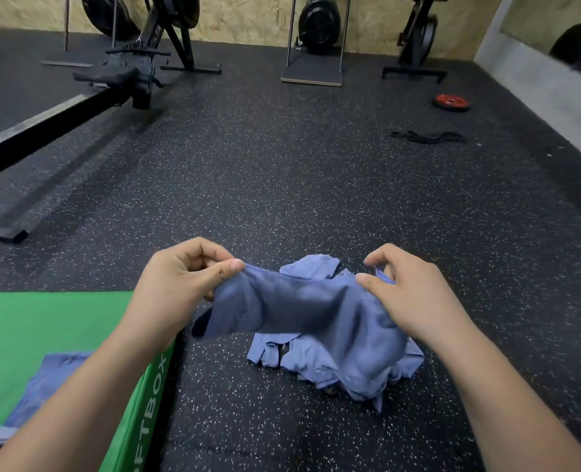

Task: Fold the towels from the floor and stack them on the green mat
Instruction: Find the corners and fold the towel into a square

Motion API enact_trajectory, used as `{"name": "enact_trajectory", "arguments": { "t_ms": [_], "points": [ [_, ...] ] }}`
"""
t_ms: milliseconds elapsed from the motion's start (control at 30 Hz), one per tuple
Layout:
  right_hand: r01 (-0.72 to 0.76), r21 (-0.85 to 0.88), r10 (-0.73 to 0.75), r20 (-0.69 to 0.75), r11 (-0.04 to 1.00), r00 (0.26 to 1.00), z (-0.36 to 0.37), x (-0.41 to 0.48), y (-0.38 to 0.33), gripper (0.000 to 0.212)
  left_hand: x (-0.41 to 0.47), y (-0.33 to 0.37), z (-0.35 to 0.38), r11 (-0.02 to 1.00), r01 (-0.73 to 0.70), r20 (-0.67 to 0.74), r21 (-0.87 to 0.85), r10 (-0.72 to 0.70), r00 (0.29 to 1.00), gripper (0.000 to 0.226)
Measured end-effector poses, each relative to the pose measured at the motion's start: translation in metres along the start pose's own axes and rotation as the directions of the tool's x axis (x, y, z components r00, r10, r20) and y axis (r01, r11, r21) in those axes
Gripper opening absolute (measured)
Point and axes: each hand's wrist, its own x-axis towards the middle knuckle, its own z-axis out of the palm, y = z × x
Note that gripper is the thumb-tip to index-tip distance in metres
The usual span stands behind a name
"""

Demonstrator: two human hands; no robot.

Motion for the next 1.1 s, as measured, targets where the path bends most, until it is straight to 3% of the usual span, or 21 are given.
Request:
{"name": "enact_trajectory", "arguments": {
  "t_ms": [167, 333, 600, 767, 867, 1000, 1100],
  "points": [
    [0.038, -0.018, -0.036, 0.081, 0.999, 0.996, 0.025, -0.008, -0.005, 0.018, -0.005, -0.013, 0.015, 0.987, 0.136, 0.052, 0.080, -0.141, 0.989, 0.009],
    [0.075, 0.058, -0.086, 0.221, 0.996, 0.971, 0.049, -0.018, -0.021, 0.017, -0.013, -0.015, 0.020, 0.952, 0.212, 0.071, 0.223, -0.232, 0.970, 0.011],
    [-0.058, 0.284, -0.065, 0.404, 0.957, 0.912, 0.064, -0.039, -0.046, 0.015, -0.026, -0.017, 0.040, 0.956, 0.194, 0.042, 0.218, -0.208, 0.977, 0.022],
    [-0.176, 0.437, -0.023, 0.412, 0.882, 0.911, 0.070, -0.037, -0.050, 0.006, -0.034, -0.010, 0.053, 0.973, 0.151, 0.058, 0.174, -0.164, 0.985, 0.024],
    [-0.205, 0.469, 0.001, 0.399, 0.859, 0.917, 0.075, -0.036, -0.046, 0.004, -0.038, -0.006, 0.057, 0.982, 0.119, 0.103, 0.149, -0.135, 0.986, 0.014],
    [-0.232, 0.512, 0.013, 0.395, 0.827, 0.919, 0.074, -0.034, -0.046, 0.016, -0.039, -0.004, 0.057, 0.984, 0.118, 0.158, 0.136, -0.139, 0.978, 0.006],
    [-0.250, 0.552, 0.010, 0.400, 0.796, 0.916, 0.071, -0.036, -0.050, 0.021, -0.040, -0.001, 0.057, 0.972, 0.048, 0.130, 0.231, -0.079, 0.988, 0.011]
  ]
}}
